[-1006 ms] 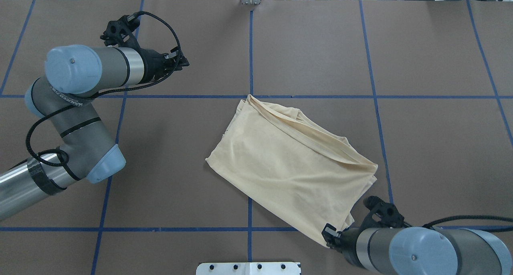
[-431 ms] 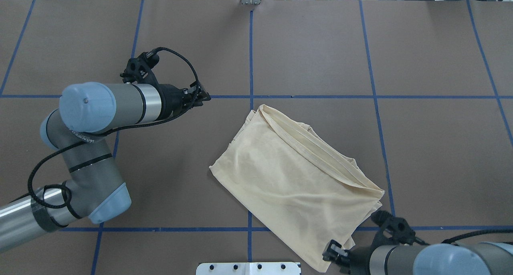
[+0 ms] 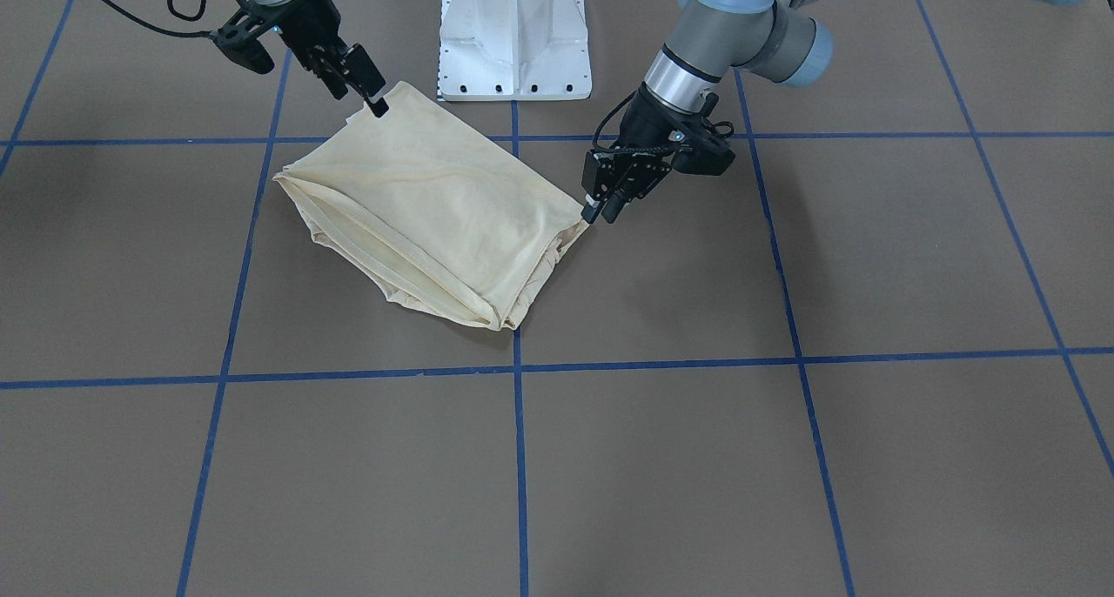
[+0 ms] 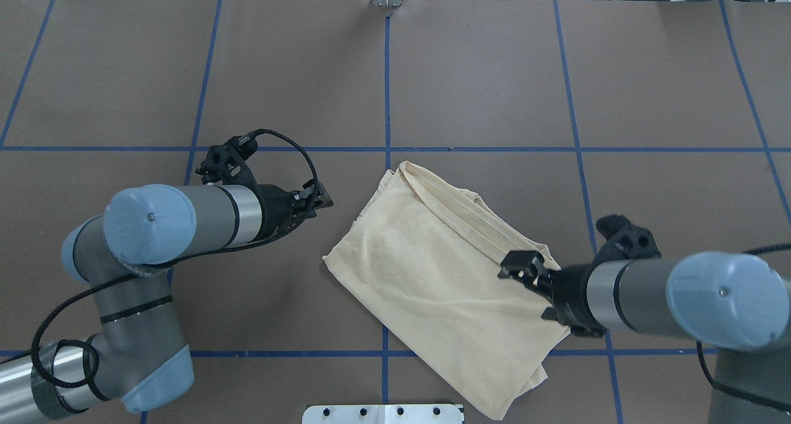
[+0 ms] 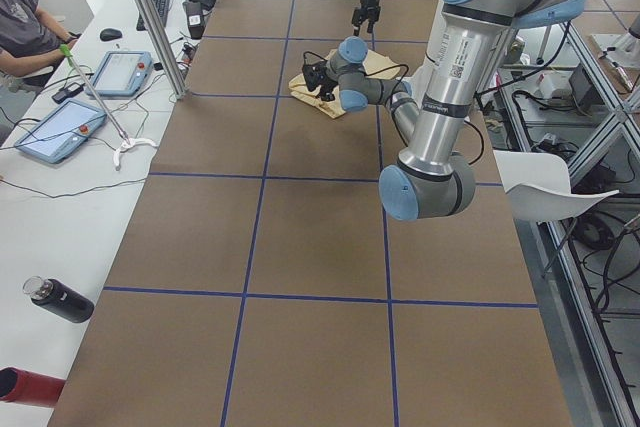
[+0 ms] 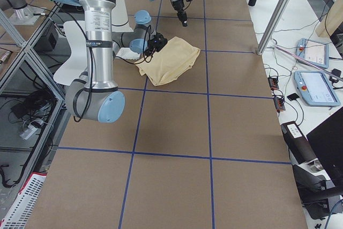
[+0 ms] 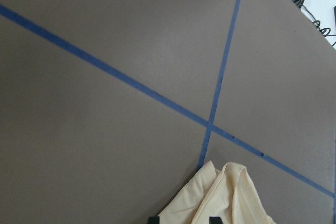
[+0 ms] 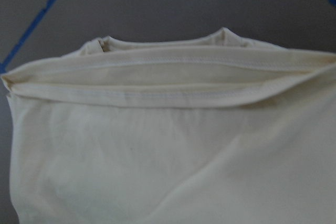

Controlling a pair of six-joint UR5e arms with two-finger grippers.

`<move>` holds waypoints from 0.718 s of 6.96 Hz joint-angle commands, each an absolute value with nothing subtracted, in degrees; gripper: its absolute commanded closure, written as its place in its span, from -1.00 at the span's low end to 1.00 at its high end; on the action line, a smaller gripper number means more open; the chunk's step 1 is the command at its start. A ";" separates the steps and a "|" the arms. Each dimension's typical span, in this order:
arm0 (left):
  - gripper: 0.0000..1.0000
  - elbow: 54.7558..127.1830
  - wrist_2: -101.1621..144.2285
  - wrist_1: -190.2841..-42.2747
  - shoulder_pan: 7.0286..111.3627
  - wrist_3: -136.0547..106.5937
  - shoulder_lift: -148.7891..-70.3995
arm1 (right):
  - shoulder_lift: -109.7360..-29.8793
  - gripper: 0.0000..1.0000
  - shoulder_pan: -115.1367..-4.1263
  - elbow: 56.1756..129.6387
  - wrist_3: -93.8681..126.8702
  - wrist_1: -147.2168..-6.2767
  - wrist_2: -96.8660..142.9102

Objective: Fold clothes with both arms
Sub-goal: 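Release the shirt and raise the right gripper while the left gripper approaches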

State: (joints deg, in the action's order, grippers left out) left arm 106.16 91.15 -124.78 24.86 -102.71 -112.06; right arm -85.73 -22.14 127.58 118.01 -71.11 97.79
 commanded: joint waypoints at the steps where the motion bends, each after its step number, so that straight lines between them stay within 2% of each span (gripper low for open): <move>1: 0.12 106.35 87.20 -123.93 20.66 -104.94 -110.40 | -77.99 -1.00 -34.15 118.08 111.47 -71.19 103.68; 5: 0.06 103.54 87.19 -123.93 19.07 -105.03 -110.56 | -76.99 -1.00 -34.98 115.67 109.78 -70.84 103.89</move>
State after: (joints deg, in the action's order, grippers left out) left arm 104.25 87.20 -123.93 19.32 -105.02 -110.31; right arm -77.20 -34.91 116.44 109.93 -71.07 103.91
